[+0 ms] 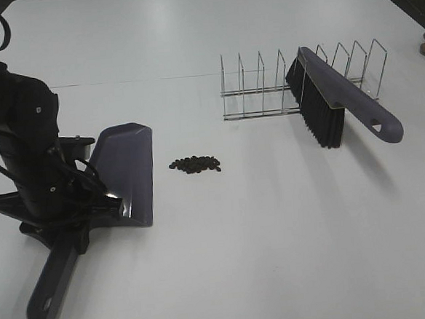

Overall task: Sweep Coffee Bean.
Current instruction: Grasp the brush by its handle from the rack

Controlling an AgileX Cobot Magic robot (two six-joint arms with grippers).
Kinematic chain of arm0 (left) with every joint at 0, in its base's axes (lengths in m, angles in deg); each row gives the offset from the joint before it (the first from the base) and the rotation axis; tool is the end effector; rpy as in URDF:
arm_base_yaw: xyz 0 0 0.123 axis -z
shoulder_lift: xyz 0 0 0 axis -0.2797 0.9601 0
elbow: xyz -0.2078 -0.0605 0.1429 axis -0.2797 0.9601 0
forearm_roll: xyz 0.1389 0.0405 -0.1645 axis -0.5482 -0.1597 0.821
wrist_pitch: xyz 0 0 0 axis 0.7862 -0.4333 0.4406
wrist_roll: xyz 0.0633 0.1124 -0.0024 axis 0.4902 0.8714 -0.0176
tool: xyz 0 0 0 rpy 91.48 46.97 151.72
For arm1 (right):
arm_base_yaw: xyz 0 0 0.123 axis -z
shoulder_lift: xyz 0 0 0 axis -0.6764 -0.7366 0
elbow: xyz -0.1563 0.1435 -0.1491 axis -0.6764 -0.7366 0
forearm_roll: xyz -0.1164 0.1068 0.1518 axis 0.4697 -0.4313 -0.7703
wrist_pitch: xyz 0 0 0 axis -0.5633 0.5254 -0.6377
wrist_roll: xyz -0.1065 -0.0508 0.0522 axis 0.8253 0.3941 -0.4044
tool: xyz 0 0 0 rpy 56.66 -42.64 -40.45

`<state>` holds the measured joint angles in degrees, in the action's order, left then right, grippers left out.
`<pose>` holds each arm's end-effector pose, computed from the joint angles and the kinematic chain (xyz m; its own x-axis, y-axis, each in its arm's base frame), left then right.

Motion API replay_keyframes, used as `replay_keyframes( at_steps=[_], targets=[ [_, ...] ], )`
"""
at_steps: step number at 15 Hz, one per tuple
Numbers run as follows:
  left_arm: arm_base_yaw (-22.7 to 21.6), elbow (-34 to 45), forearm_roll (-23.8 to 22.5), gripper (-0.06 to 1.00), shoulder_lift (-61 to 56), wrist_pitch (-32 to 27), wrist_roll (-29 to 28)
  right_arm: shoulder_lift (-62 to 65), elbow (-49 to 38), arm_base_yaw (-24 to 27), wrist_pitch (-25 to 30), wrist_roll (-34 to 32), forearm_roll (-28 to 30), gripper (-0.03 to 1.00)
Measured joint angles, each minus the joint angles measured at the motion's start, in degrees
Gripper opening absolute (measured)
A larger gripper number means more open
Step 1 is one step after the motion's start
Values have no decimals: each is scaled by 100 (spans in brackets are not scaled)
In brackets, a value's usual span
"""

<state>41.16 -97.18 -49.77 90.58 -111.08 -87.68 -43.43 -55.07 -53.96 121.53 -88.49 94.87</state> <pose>0.2690 -0.1262 0.0626 -0.9917 0.1012 0.0795 0.1029 0.9945 0.0175 0.0272 -0.0053 0.2257 -0.5227 -0.1101 -0.8454 -0.1319 0.9901 -0.0474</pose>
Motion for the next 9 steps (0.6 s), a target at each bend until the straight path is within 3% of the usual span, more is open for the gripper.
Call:
replay_keyframes(
  at_steps=[5, 9],
  targets=[
    [-470, 0, -11, 33, 0, 29, 1421, -138, 115, 0, 6, -636, 201, 72],
    [-550, 0, -464, 33, 0, 172, 1507, -1278, 699, 0, 0, -751, 516, 72]
  ],
)
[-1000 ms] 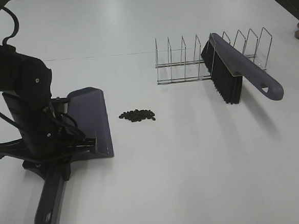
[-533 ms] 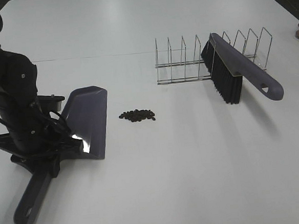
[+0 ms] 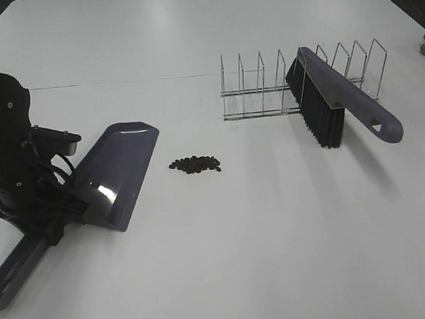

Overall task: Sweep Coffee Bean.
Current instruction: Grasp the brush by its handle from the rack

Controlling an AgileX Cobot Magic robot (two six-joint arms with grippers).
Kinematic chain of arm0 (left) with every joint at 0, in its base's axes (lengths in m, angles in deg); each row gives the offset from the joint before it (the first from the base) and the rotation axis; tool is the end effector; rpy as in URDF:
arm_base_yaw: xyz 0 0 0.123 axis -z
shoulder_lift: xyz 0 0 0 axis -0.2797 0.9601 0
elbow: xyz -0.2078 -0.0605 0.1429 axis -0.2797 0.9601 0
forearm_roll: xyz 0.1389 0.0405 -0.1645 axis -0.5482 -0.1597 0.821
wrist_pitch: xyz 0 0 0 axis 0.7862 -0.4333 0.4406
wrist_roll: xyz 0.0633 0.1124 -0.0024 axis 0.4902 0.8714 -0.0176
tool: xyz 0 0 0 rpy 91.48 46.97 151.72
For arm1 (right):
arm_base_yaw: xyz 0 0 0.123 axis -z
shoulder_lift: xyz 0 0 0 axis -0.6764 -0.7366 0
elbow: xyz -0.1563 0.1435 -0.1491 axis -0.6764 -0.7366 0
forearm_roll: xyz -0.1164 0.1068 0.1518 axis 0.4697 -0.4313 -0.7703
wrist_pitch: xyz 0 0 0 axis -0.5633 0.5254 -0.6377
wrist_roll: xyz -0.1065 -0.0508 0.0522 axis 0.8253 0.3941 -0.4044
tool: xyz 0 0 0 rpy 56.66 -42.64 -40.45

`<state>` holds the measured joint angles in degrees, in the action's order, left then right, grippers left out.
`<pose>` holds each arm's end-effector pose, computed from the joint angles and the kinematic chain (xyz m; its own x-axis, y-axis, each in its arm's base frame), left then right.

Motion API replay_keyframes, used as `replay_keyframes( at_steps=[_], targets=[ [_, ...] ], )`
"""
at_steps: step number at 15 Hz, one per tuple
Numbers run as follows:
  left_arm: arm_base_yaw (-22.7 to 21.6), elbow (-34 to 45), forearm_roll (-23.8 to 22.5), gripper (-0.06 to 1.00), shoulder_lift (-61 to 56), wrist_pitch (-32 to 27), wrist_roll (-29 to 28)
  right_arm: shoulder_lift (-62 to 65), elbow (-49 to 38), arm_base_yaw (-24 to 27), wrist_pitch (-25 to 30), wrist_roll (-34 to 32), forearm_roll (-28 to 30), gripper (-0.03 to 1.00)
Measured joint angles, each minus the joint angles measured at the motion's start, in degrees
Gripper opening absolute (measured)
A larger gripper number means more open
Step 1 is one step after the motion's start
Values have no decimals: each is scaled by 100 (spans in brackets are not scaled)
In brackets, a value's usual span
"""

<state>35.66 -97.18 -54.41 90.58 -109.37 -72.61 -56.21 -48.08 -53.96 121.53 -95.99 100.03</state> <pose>0.2861 -0.0943 0.0625 -0.9457 0.3212 0.0495 0.3235 0.9450 0.0480 0.0480 -0.0116 0.2540 -0.6042 -0.0359 -0.7960 -0.0186 0.9993 -0.0310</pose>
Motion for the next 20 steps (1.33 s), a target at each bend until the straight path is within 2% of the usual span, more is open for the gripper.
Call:
replay_keyframes(
  at_steps=[4, 7, 9, 14, 16, 20],
  targets=[
    [0, 0, -201, 33, 0, 97, 0, -1295, 739, 0, 0, 0, 206, 72],
    [0, -6, -241, 33, 0, 143, -6, -2613, 1679, 0, -6, 0, 212, 72],
    [0, -69, -241, 33, 11, -6, -23, -3243, 2172, 0, -6, 0, 212, 72],
    [0, -785, -246, 33, 29, -865, -29, -4790, 3048, 0, -11, 103, 229, 72],
    [0, -1123, -246, 33, 29, -1020, -29, -5357, 3398, 0, -17, 138, 229, 72],
    [0, -1289, -246, 33, 29, -1209, -17, -6303, 4114, 0, -17, 223, 229, 72]
  ],
)
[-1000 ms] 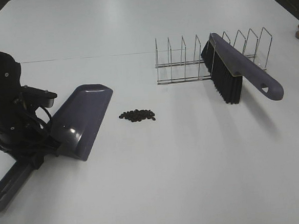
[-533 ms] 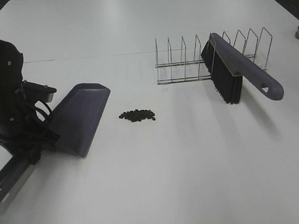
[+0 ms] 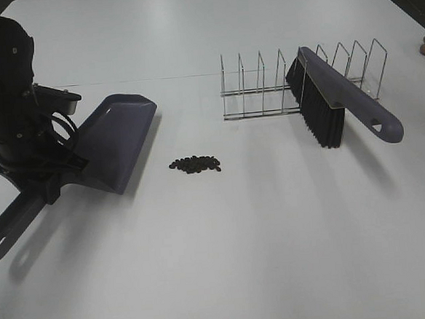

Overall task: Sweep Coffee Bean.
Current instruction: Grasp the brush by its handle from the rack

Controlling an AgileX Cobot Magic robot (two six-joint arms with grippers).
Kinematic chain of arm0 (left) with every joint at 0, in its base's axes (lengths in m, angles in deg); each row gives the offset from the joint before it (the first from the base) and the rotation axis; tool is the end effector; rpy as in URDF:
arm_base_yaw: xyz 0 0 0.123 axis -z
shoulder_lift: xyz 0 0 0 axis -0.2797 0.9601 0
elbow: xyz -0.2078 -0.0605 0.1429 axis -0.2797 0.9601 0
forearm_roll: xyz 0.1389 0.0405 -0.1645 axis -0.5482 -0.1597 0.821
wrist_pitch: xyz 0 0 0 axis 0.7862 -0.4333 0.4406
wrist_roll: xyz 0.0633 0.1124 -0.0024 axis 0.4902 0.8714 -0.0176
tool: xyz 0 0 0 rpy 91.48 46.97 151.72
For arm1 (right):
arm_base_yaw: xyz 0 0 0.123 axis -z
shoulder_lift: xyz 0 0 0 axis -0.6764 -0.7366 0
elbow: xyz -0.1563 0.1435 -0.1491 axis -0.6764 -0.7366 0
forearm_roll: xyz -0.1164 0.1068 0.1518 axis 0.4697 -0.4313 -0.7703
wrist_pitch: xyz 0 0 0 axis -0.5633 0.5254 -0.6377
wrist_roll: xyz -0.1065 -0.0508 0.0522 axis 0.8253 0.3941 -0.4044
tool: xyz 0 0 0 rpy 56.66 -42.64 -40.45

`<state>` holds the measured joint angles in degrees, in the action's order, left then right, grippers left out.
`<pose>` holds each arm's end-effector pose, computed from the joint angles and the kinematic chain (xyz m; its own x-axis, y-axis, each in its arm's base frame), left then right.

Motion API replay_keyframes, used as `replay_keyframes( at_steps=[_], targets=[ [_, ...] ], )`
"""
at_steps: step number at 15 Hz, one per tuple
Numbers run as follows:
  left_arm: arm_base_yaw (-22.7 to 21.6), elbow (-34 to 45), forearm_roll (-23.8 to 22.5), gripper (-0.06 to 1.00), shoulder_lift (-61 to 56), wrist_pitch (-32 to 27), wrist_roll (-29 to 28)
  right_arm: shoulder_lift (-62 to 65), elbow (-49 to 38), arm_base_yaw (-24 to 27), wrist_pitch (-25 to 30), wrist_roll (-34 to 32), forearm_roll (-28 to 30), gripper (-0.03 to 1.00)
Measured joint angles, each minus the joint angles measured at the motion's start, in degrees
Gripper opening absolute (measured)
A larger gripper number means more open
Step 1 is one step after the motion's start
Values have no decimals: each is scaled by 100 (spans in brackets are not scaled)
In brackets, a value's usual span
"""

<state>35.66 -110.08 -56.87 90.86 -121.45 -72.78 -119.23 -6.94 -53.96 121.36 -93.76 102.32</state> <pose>0.3169 -0.0990 0.1012 -0.9429 0.3307 0.0388 0.3329 0.9384 0.0922 0.2538 0.0253 0.3101 -0.8451 -0.1429 -0.5151 -0.0724 0.9853 -0.1544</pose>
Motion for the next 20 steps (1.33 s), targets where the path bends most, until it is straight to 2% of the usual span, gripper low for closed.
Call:
replay_keyframes(
  at_steps=[3, 6, 9, 14, 15, 17, 20],
  targets=[
    [0, -11, 0, 33, 0, -17, 11, -1037, 922, 0, 57, 160, 0, 72],
    [0, -11, 0, 33, 0, -23, 17, -1707, 1518, 0, 235, 470, 0, 67],
    [0, -11, 0, 33, 0, -23, 17, -2521, 2200, 0, 367, 940, -172, 66],
    [0, -11, 0, 33, 0, -23, 17, -3770, 3128, 143, 521, 1398, -1043, 65],
    [0, -11, 0, 33, 0, -23, 17, -4108, 3335, 395, 527, 1478, -1570, 65],
    [0, -11, 0, 33, 0, -23, 17, -4423, 3524, 745, 561, 1690, -2217, 65],
    [0, -11, 0, 33, 0, -23, 17, -4710, 3564, 814, 579, 1828, -2309, 65]
  ],
)
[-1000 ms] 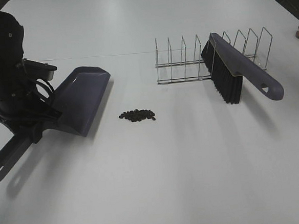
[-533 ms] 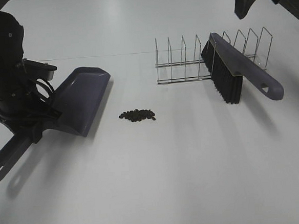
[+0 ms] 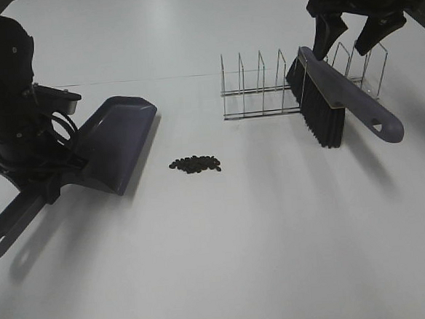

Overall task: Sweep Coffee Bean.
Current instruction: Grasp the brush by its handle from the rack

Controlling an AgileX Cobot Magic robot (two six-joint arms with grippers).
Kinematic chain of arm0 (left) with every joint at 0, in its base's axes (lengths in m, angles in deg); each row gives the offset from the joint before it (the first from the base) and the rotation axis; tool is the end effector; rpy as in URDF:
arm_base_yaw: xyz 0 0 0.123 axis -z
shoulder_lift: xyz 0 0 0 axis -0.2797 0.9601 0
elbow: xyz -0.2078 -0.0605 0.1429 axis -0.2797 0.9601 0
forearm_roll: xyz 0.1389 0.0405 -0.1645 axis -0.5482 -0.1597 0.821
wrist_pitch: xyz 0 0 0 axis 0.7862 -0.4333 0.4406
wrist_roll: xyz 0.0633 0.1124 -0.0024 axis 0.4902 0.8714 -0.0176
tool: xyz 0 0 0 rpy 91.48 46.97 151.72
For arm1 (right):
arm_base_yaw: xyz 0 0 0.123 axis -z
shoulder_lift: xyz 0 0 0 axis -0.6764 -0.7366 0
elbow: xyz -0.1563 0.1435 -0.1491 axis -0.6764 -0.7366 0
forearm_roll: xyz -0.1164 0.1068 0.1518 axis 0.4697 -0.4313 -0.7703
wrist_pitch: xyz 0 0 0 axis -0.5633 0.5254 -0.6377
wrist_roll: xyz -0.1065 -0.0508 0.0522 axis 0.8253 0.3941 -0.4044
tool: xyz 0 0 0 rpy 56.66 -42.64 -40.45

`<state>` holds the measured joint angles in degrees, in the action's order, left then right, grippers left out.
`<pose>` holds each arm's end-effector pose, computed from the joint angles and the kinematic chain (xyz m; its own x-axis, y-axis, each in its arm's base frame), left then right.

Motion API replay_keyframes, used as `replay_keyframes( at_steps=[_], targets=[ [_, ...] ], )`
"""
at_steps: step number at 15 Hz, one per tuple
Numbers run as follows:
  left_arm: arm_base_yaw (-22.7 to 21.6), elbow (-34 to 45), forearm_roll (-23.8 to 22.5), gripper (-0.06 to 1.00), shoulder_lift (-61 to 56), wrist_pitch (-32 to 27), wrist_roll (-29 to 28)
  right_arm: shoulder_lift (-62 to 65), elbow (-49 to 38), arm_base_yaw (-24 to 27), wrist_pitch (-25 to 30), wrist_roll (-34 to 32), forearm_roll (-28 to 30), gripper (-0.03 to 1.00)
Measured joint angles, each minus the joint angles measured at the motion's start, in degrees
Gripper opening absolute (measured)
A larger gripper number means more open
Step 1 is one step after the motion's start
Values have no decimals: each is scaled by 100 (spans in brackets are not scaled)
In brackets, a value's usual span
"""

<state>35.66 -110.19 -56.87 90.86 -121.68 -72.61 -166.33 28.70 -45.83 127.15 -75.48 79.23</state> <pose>0.3168 -0.0989 0.1016 -0.9420 0.3331 0.0411 0.3356 0.9375 0.0923 0.4170 0.0456 0.1885 -0.9525 -0.1779 -0.2473 -0.2156 0.9672 0.1346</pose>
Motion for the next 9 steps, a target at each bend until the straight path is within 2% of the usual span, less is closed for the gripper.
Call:
replay_keyframes(
  at_steps=[4, 9],
  targets=[
    [0, 0, 6, 33, 0, 0, 0, -378, 80, 0, -212, 40, 17, 65],
    [0, 0, 6, 33, 0, 0, 0, -1043, 166, 0, -756, 40, -34, 65]
  ],
)
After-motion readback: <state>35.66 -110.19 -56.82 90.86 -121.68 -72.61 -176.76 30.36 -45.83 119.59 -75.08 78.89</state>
